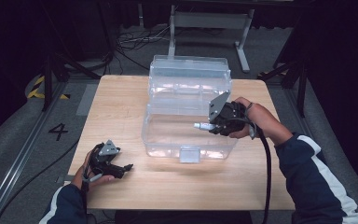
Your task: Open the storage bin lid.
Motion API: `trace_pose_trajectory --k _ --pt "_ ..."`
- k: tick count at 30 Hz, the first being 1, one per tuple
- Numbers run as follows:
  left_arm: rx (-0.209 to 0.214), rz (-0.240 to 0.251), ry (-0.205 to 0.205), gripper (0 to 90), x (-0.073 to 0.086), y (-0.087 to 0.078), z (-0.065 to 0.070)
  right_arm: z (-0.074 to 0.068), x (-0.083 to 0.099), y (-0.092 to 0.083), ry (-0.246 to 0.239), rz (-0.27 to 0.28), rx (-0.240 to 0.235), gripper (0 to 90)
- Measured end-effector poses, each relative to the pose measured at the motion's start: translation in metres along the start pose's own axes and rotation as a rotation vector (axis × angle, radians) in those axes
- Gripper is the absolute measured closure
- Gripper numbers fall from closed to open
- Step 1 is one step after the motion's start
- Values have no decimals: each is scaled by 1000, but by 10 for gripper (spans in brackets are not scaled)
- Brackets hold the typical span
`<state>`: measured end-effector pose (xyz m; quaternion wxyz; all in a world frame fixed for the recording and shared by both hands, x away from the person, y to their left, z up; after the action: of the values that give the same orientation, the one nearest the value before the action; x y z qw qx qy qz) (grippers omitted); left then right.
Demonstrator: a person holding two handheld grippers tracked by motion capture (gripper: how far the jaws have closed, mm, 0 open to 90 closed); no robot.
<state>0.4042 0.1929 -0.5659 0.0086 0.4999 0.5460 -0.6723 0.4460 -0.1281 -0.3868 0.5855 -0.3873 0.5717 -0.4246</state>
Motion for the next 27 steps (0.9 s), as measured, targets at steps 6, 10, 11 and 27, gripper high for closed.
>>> trace_pose_trajectory --k 6,10,11,27 --pt "1 0 0 145 0 0 0 11 0 8 33 4 -4 705" --pt "1 0 -1 145 0 0 0 16 2 14 43 -3 -13 705" --pt "1 0 -1 145 0 0 0 16 2 15 50 -2 -14 705" --pt "9 1 1 146 0 0 0 29 10 43 78 -47 -47 705"
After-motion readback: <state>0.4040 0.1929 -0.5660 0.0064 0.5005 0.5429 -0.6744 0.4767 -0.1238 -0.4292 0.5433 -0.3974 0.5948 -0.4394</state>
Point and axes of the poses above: each handheld gripper's, and its own axes: y roughly forward along the jaws, x roughly out of its underside, z roughly to its right, the point moved 9 cm from there along y, roughly forward along the jaws, and after that the axes turned 11 degrees about -x, right-handed, at the moved point
